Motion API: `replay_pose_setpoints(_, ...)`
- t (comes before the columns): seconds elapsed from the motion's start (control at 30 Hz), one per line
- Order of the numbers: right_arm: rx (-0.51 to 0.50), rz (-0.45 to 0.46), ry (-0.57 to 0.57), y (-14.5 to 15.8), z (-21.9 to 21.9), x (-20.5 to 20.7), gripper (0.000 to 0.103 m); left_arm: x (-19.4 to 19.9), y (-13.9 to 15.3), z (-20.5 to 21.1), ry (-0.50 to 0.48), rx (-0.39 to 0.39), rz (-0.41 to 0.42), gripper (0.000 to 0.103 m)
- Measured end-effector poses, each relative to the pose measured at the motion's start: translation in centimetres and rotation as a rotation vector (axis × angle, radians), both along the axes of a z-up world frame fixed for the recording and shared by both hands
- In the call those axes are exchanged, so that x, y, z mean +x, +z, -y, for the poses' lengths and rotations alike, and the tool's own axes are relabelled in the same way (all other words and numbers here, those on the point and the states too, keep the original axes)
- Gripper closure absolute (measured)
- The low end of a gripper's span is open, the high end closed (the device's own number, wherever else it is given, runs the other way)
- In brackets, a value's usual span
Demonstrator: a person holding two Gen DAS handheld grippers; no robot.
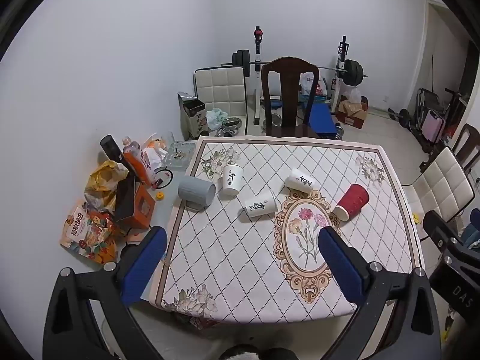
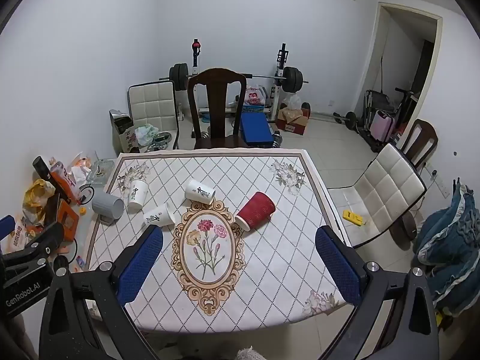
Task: Flip cup upright
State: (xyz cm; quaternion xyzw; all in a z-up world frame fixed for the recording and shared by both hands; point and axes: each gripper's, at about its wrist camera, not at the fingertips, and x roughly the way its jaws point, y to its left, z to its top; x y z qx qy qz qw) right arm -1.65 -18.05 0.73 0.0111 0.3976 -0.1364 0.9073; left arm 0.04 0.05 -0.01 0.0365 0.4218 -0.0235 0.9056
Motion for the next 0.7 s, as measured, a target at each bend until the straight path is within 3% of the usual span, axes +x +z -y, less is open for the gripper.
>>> replay_pose_setpoints(0.7, 0.009, 0.001, 0.002, 0.1, 0.0, 0.0, 0.000, -0.1, -0.2, 0.6, 0.000, 0.007, -0.006, 0.000)
